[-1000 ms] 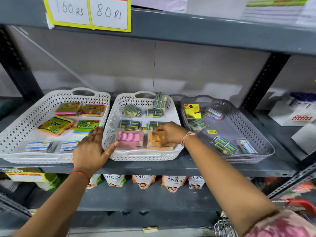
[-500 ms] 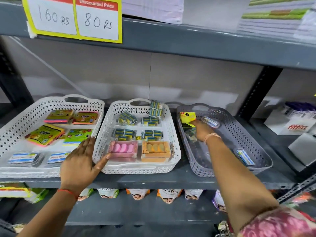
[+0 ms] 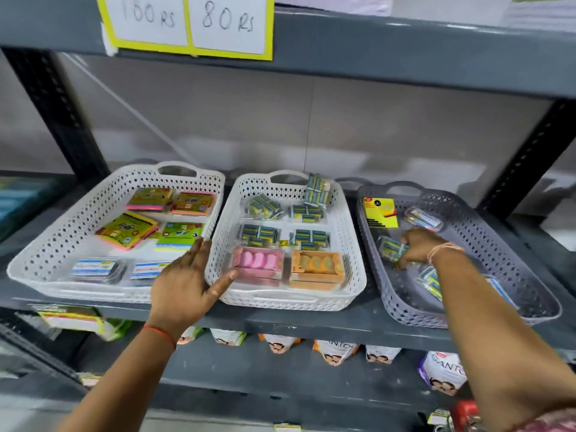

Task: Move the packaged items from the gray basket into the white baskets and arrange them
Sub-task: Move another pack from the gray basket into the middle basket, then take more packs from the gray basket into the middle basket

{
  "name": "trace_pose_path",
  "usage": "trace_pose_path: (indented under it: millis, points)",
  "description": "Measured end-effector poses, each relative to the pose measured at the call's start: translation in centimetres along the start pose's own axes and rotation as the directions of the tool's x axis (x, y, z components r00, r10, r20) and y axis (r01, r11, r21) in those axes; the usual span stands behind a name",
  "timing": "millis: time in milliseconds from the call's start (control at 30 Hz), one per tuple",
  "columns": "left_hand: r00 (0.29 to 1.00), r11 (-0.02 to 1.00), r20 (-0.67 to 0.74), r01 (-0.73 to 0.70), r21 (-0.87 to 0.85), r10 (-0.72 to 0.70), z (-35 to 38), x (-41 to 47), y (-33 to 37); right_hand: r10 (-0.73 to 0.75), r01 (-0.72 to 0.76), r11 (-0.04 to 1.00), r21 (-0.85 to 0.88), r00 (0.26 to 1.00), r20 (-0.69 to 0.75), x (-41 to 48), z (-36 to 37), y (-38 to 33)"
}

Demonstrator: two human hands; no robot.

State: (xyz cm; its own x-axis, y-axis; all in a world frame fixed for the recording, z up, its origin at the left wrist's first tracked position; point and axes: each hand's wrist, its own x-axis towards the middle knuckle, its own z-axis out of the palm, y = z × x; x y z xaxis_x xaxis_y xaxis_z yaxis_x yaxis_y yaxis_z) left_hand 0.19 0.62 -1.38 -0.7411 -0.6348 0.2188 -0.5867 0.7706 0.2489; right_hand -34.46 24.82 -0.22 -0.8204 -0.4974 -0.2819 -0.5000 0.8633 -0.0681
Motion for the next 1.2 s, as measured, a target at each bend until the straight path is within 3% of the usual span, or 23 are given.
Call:
trace_pose_path:
  millis: [167, 267, 333, 533, 633, 867, 1000, 1200]
  points:
    - [0.993, 0.991, 0.008, -0.117, -0.067, 0.118, -1.7, 1.2, -1.3, 0.043, -0.013, 0.991, 0.131, 0.972, -0.231, -1.4, -3.7, -0.1]
    - [0.992, 0.969, -0.027, -0.127, -0.21, 0.124, -2.1, 2.0, -1.5, -0.076, 0.116, 0.991, 0.073, 0.911, -0.406, -2.3, -6.1, -3.0]
    - [0.99, 0.948, -0.026, -0.142, -0.285, 0.14, -1.7, 2.1, -1.4, -0.179, 0.24, 0.967, 0.083, 0.876, -0.447, -2.8, -6.9, -6.3]
    - [0.983, 0.929, 0.056, -0.146, -0.34, 0.175, -0.6, 2.6, -2.1, -0.474, 0.534, 0.821, 0.202, 0.835, -0.281, -1.9, -4.9, -18.8]
    - [0.971, 0.907, -0.012, -0.228, -0.355, 0.24, -0.4, 2.6, -1.9, -0.505, 0.523, 0.804, 0.282, 0.852, -0.14, -0.1, -2.1, -23.1]
    - [0.955, 0.881, -0.085, -0.294, -0.37, 0.283, 0.0, 2.8, -2.2, -0.48, 0.463, 0.864, 0.199, 0.876, 0.046, 2.9, 2.7, -25.6]
    - [0.973, 0.915, -0.032, -0.225, -0.336, 0.228, 0.2, 2.9, -2.2, -0.5, 0.489, 0.852, 0.186, 0.866, 0.015, 2.1, 2.3, -25.3]
    - [0.977, 0.96, 0.017, -0.206, -0.19, 0.213, -0.5, 2.2, -1.5, -0.439, 0.524, 0.766, 0.374, 0.85, -0.291, -2.1, 1.4, -19.2]
